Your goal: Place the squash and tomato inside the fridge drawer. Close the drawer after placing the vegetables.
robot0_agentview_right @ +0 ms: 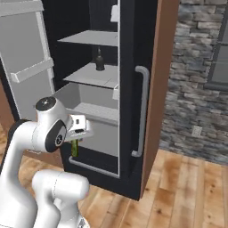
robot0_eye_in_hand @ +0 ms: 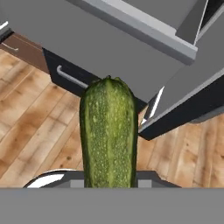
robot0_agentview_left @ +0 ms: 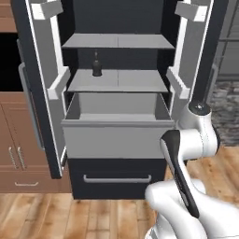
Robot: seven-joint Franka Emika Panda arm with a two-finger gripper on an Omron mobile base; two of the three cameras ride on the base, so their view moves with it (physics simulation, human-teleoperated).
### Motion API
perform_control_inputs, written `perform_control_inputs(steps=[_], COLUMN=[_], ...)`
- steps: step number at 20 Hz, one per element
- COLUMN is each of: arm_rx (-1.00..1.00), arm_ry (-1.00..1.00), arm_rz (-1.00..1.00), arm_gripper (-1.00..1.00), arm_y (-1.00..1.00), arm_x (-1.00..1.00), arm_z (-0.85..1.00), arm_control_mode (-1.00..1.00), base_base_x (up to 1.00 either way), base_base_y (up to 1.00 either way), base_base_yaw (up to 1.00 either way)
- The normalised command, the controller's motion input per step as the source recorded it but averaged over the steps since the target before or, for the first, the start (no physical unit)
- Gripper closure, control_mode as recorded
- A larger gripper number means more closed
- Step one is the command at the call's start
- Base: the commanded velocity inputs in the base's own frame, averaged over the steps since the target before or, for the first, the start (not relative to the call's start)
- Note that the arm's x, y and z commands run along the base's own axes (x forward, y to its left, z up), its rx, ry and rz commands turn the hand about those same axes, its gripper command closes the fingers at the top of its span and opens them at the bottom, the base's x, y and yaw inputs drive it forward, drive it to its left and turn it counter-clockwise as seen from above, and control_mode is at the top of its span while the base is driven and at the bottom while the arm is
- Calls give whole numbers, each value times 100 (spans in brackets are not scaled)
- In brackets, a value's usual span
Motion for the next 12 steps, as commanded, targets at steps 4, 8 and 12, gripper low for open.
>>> perform_control_inputs(steps=[4,8,12], arm_rx=[0,0,0], arm_ry=[0,0,0], arm_rz=[0,0,0], arm_gripper=[100,100,100], arm_y=[0,0,0], arm_x=[0,0,0], arm_z=[0,0,0], arm_control_mode=[100,100,100], base_base_x=[73,45,24], base_base_y=[23,68,79], base_base_yaw=[-25,-25,-24])
